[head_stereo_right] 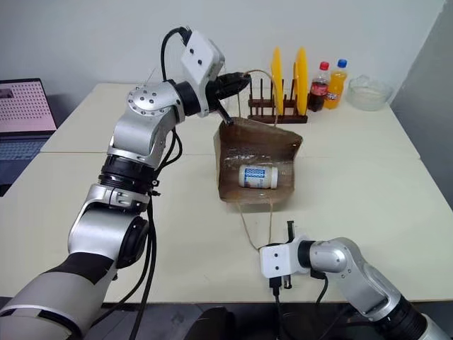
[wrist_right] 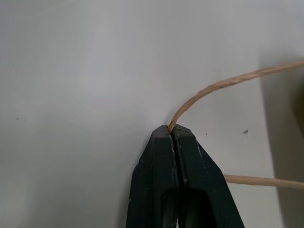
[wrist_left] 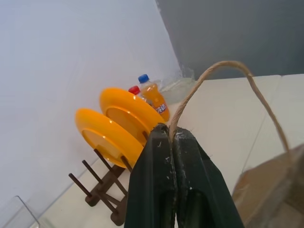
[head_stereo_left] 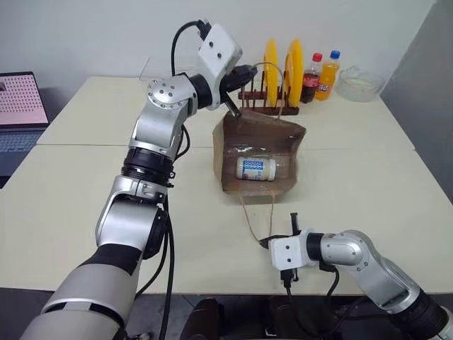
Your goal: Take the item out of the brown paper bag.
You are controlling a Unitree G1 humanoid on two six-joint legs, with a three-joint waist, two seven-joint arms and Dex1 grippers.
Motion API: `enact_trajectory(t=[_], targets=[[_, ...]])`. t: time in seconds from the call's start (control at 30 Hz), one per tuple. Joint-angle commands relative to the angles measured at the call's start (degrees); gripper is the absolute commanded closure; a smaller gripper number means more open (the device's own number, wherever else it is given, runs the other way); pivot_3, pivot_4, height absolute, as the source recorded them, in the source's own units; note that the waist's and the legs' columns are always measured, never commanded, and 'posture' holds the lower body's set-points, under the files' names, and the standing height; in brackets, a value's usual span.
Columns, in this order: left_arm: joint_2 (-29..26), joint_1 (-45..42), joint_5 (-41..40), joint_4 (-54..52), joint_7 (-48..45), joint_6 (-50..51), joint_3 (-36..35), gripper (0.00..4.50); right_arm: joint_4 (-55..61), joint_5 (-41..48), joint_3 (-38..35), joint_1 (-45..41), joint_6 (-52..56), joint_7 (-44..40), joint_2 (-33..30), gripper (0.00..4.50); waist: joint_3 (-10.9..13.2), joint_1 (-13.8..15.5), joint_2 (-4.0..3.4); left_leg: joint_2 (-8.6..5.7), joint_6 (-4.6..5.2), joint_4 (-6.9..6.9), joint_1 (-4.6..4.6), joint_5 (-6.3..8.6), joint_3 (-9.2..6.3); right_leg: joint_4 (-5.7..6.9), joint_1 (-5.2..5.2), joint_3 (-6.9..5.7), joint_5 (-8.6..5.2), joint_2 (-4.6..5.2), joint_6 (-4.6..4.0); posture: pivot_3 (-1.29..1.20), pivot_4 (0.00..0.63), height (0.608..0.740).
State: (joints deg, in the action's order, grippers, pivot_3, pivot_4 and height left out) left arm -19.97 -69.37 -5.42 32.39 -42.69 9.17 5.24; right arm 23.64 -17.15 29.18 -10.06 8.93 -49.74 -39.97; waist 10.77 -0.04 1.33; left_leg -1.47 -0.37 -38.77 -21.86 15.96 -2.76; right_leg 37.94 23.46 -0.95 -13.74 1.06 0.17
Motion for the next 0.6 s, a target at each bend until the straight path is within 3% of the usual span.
enact_trajectory(t=[0.03, 0.13, 0.33, 0.47, 0.6], targets=[[0.07, -1.88, -1.06, -2.54, -0.4, -1.09, -1.54, 4.5, -2.16, -1.26, 1.89, 2.22, 0.15, -1.91, -0.63, 4.48, 0.0, 0.0, 0.0, 0.0, -0.01, 0.0, 0.0, 0.0, 0.0, 0.0, 0.0, 0.0, 0.0, 0.0, 0.0, 0.0, 0.15, 0.74], [0.1, 0.19, -3.14, -6.04, -3.59, 1.22, -1.33, 4.5, -1.79, -0.23, -0.08, 1.82, 0.17, -0.05, 1.1, 4.48, 0.0, -0.03, 0.0, 0.0, -0.18, 0.0, -0.01, -0.11, 0.0, 0.0, 0.0, 0.0, 0.0, 0.0, 0.0, 0.0, 0.15, 0.74], [-1.21, 6.33, -8.4, -17.11, -10.58, 10.53, -0.46, 4.5, 4.1, 5.37, -5.01, 2.48, 3.01, -1.71, 2.1, 2.56, 0.0, -0.08, 0.0, 0.01, -0.23, 0.0, 0.01, -0.13, 0.01, 0.06, 0.03, 0.03, 0.0, 0.0, -0.01, 0.0, 0.15, 0.74], [-1.86, 8.82, -9.77, -21.26, -11.37, 14.52, -0.34, 4.5, 12.36, 15.97, -11.08, 2.87, 11.06, -4.59, 2.56, 2.56, 0.01, -0.07, 0.0, 0.02, -0.22, 0.0, -0.03, -0.13, -0.02, 0.08, 0.05, 0.03, 0.01, 0.0, -0.01, 0.0, 0.15, 0.74], [-1.86, 9.87, -11.06, -23.67, -11.04, 17.61, -0.89, 4.5, 22.61, 37.25, -27.03, 0.88, 30.04, -7.3, 0.51, 2.56, 0.01, 0.0, 0.0, 0.01, 0.0, -0.07, -0.03, 0.0, -0.03, 0.07, 0.01, 0.02, 0.01, 0.01, 0.0, 0.0, 0.15, 0.74]])
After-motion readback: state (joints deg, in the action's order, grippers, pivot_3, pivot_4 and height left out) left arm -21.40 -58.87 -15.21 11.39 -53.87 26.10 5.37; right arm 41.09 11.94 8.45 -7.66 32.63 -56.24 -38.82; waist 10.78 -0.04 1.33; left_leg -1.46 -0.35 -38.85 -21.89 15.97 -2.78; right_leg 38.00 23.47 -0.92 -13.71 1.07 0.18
